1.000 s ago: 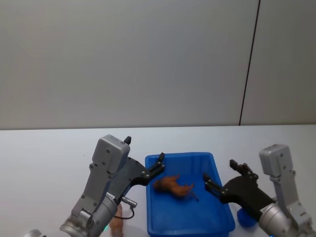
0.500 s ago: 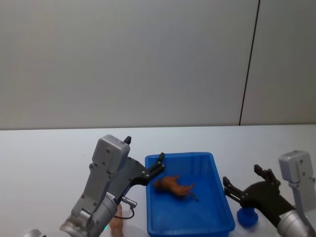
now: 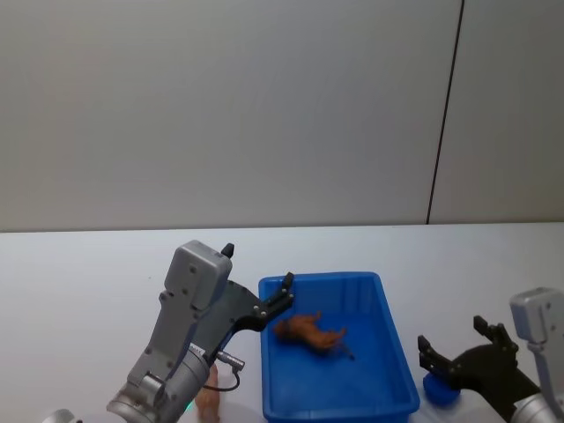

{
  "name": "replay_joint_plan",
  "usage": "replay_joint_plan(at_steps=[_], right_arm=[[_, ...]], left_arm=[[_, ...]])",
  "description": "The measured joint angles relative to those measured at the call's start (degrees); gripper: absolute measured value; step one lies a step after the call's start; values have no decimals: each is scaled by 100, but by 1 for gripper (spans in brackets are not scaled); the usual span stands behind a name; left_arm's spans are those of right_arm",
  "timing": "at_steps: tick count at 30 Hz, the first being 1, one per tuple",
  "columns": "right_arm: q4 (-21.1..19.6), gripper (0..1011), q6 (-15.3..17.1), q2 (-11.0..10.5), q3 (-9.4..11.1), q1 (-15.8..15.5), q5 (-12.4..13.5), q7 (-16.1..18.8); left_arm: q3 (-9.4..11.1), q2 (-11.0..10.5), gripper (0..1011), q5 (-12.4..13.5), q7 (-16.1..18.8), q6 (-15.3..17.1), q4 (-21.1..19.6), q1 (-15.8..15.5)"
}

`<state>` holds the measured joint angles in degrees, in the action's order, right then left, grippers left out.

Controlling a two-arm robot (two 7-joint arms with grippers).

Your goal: Pick up the two dolls from the table and place them into the box.

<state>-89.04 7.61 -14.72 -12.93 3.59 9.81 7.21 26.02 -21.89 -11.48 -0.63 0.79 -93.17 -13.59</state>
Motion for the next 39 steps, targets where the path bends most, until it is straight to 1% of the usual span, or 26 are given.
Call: replay_joint_plan(at_steps=[11, 13, 14, 17, 18, 19, 20, 21, 23, 24, 25, 26, 27, 28, 29, 31, 34, 36, 37, 39], right_arm=[[410, 1001, -22, 34, -4, 92, -30, 118], [548, 977, -38, 54, -12, 134, -52, 159], [548, 977, -38, 54, -12, 134, -52, 159], [688, 892, -57, 77, -24, 179, -74, 209], [688, 892, -57, 77, -24, 179, -74, 209], [737, 843, -63, 85, -29, 195, -82, 227], [759, 830, -66, 88, -30, 202, -85, 235], [799, 786, -70, 98, -34, 216, -91, 248], [855, 754, -80, 108, -38, 233, -101, 267], [855, 702, -80, 108, -38, 233, -101, 267], [886, 675, -87, 113, -40, 240, -104, 276], [909, 613, -93, 118, -43, 245, -108, 284], [918, 613, -95, 119, -43, 248, -109, 286], [926, 558, -99, 120, -44, 251, -111, 291], [941, 558, -105, 123, -45, 256, -114, 296], [951, 475, -110, 126, -46, 258, -116, 302], [954, 394, -124, 128, -48, 258, -123, 310], [946, 321, -137, 128, -49, 257, -129, 314], [931, 297, -142, 128, -50, 255, -131, 314], [887, 290, -158, 126, -51, 246, -140, 316]], left_arm=[[0, 0, 1001, 0, 0, 0, 0, 0], [0, 0, 1001, 0, 0, 0, 0, 0], [0, 0, 1001, 0, 0, 0, 0, 0], [0, 0, 1001, 0, 0, 0, 0, 0], [0, 0, 1001, 0, 0, 0, 0, 0], [0, 0, 1001, 0, 0, 0, 0, 0], [0, 0, 1001, 0, 0, 0, 0, 0], [0, 0, 1001, 0, 0, 0, 0, 0], [0, 0, 1001, 0, 0, 0, 0, 0], [0, 0, 1001, 0, 0, 0, 0, 0], [0, 0, 1001, 0, 0, 0, 0, 0], [0, 0, 1001, 0, 0, 0, 0, 0], [0, 0, 1001, 0, 0, 0, 0, 0], [0, 0, 1001, 0, 0, 0, 0, 0], [0, 0, 1001, 0, 0, 0, 0, 0], [0, 0, 1001, 0, 0, 0, 0, 0], [0, 0, 1001, 0, 0, 0, 0, 0], [0, 0, 1001, 0, 0, 0, 0, 0], [0, 0, 1001, 0, 0, 0, 0, 0], [0, 0, 1001, 0, 0, 0, 0, 0]])
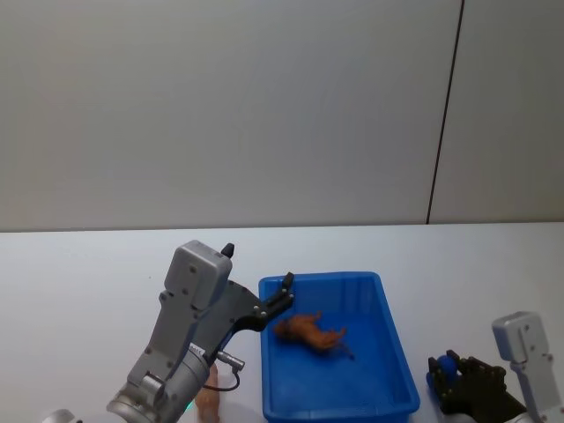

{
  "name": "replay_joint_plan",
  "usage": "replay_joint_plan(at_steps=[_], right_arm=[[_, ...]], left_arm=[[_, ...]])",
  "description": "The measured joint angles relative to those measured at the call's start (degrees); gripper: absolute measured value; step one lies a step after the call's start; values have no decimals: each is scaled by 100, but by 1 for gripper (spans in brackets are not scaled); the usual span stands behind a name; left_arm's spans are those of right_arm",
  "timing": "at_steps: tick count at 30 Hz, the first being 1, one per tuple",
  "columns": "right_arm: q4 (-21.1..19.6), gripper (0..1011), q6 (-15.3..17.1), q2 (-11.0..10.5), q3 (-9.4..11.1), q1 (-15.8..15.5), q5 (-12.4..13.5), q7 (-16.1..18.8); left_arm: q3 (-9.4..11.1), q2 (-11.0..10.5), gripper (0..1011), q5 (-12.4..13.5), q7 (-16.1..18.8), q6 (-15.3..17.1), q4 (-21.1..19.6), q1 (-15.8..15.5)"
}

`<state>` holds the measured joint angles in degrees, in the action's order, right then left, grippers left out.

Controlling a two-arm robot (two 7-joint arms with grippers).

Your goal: Pick up the two dolls from the table and place them into the box.

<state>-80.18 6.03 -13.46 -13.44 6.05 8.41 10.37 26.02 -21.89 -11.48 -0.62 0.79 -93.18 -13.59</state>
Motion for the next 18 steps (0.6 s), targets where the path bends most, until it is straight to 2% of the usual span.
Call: replay_joint_plan(at_steps=[18], right_arm=[[-634, 192, -171, 10, -27, -29, -11, 159]], left_arm=[[0, 0, 1001, 0, 0, 0, 0, 0]])
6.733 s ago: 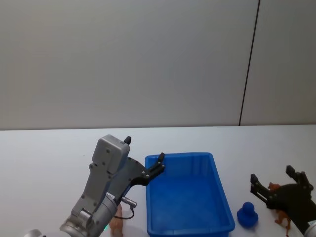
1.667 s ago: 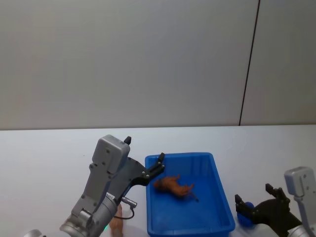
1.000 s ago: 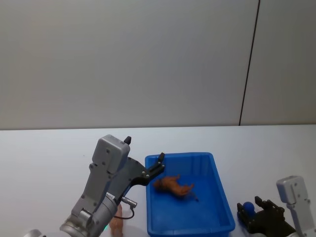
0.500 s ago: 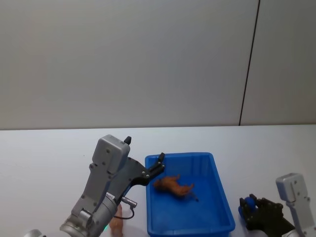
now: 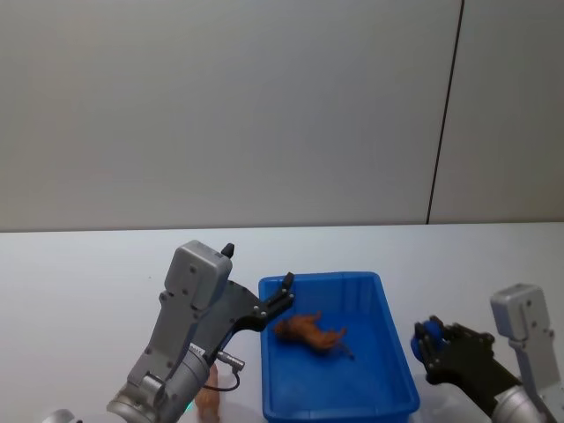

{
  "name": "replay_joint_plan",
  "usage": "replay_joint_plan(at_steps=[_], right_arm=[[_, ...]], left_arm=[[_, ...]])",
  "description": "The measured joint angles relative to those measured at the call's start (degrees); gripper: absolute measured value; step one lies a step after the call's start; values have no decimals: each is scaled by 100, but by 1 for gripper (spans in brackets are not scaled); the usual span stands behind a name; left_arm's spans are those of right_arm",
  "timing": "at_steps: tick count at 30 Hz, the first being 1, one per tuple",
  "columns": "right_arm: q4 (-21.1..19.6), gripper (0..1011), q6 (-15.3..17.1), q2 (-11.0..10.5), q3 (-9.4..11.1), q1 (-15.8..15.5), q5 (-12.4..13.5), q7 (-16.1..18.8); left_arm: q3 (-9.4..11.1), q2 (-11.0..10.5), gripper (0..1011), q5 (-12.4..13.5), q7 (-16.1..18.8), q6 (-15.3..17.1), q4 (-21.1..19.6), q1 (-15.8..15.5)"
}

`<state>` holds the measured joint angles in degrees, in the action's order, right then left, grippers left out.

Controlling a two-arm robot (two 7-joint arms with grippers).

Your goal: Pick up the two dolls from the table and place them into the box.

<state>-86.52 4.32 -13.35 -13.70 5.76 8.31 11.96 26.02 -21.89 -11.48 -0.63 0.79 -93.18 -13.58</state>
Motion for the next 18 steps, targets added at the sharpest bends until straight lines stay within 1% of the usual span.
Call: replay_joint_plan(at_steps=[7, 14, 16, 17, 18], right_arm=[[-85, 192, -84, 101, -75, 115, -11, 222], [1, 192, -133, 244, -177, 276, -69, 441], [57, 213, -140, 288, -208, 328, -90, 492], [91, 264, -141, 313, -225, 357, -105, 523], [104, 264, -142, 324, -231, 370, -113, 534]], left_arm=[[0, 0, 1001, 0, 0, 0, 0, 0], [0, 0, 1001, 0, 0, 0, 0, 0], [0, 0, 1001, 0, 0, 0, 0, 0], [0, 0, 1001, 0, 0, 0, 0, 0], [0, 0, 1001, 0, 0, 0, 0, 0]])
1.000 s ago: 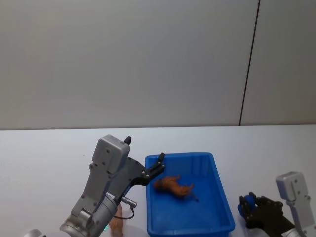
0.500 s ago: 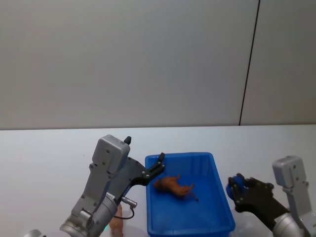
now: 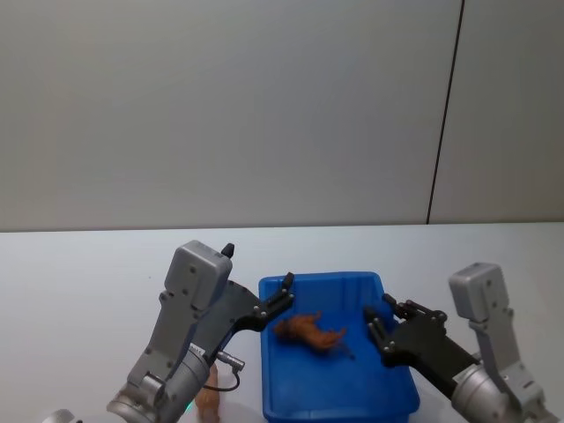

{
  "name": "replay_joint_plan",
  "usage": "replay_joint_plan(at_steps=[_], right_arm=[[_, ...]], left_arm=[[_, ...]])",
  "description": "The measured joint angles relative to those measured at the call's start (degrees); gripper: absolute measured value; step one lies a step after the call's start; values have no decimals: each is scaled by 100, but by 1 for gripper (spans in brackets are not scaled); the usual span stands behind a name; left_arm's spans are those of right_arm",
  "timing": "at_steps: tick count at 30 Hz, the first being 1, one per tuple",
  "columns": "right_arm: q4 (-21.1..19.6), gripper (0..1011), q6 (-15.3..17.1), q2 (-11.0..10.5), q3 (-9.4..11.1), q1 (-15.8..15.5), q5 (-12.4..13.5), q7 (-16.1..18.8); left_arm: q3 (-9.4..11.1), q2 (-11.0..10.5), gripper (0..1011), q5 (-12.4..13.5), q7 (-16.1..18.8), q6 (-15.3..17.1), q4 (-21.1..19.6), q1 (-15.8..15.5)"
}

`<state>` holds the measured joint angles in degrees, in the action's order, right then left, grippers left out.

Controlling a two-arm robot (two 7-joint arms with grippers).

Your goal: Pick up the two dolls from the table and place them into the box.

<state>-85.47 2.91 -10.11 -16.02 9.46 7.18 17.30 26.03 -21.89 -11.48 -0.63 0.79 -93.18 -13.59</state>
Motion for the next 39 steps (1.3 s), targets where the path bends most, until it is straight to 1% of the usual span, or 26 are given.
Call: replay_joint_plan(at_steps=[1, 2, 3, 5, 6, 9, 11, 12, 13, 15, 16, 17, 18, 19, 20, 21, 24, 32, 39], right_arm=[[22, 316, 0, 15, -9, 18, -7, 10], [38, 316, 0, 25, -15, 30, -15, 22], [57, 373, 0, 38, -21, 45, -21, 28], [84, 386, 0, 55, -31, 66, -31, 34], [109, 473, 2, 69, -38, 84, -42, 36], [152, 529, 9, 90, -48, 112, -53, 29], [171, 632, 16, 95, -48, 119, -57, -3], [174, 632, 18, 96, -48, 120, -57, -16], [178, 695, 21, 95, -47, 120, -57, -54], [178, 728, 23, 95, -39, 119, -57, -91], [178, 782, 24, 91, -34, 116, -57, -114], [173, 782, 26, 81, -24, 102, -56, -167], [163, 846, 26, 75, -18, 92, -53, -195], [143, 858, 27, 61, -7, 73, -47, -244], [128, 899, 29, 48, 0, 54, -40, -290], [109, 907, 29, 38, 11, 40, -32, -327], [41, 991, 32, -8, 46, -33, -3, -475], [-167, 1001, 39, -151, 149, -289, 128, -843], [-271, 1001, 43, -227, 199, -425, 197, -1016]], left_arm=[[0, 0, 1001, 0, 0, 0, 0, 0], [0, 0, 1001, 0, 0, 0, 0, 0], [0, 0, 1001, 0, 0, 0, 0, 0], [0, 0, 1001, 0, 0, 0, 0, 0], [0, 0, 1001, 0, 0, 0, 0, 0], [0, 0, 1001, 0, 0, 0, 0, 0], [0, 0, 1001, 0, 0, 0, 0, 0], [0, 0, 1001, 0, 0, 0, 0, 0], [0, 0, 1001, 0, 0, 0, 0, 0], [0, 0, 1001, 0, 0, 0, 0, 0], [0, 0, 1001, 0, 0, 0, 0, 0], [0, 0, 1001, 0, 0, 0, 0, 0], [0, 0, 1001, 0, 0, 0, 0, 0], [0, 0, 1001, 0, 0, 0, 0, 0], [0, 0, 1001, 0, 0, 0, 0, 0], [0, 0, 1001, 0, 0, 0, 0, 0], [0, 0, 1001, 0, 0, 0, 0, 0], [0, 0, 1001, 0, 0, 0, 0, 0], [0, 0, 1001, 0, 0, 0, 0, 1]])
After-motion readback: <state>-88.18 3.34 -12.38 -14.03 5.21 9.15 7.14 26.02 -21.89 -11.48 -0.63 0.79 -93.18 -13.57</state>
